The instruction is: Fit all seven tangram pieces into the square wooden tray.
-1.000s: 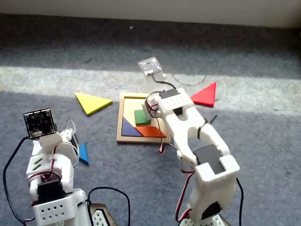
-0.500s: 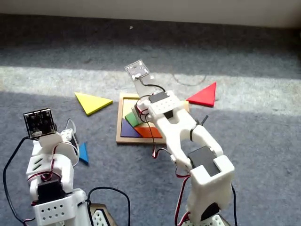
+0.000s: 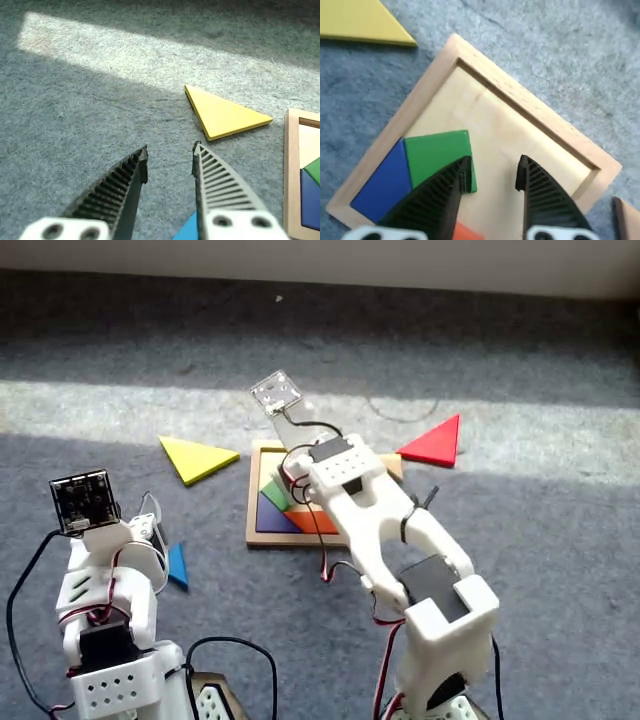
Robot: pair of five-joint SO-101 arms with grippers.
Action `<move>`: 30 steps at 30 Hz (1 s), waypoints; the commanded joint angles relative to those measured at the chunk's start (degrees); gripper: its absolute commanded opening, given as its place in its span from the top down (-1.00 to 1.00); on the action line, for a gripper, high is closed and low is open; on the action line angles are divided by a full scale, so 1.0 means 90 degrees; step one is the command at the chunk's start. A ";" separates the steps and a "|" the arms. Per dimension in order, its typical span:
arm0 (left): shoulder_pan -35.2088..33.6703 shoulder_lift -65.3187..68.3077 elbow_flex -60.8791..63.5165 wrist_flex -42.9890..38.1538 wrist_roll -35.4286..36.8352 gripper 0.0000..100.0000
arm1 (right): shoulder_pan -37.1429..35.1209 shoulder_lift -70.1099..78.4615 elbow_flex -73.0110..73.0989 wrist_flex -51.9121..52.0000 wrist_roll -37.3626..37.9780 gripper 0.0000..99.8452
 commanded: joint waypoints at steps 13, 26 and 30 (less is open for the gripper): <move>-0.0044 -0.0054 -0.0034 0.0029 0.0010 0.66 | 0.1890 -0.2300 -0.0181 0.1656 -0.0576 0.70; -0.0044 -0.0054 -0.0034 0.0029 0.0010 0.66 | 0.2486 -0.0884 0.0288 0.0698 -0.0772 0.70; -0.0044 -0.0054 -0.0034 0.0029 0.0010 0.66 | 0.2388 -0.0386 -0.0181 0.0718 -0.0567 0.70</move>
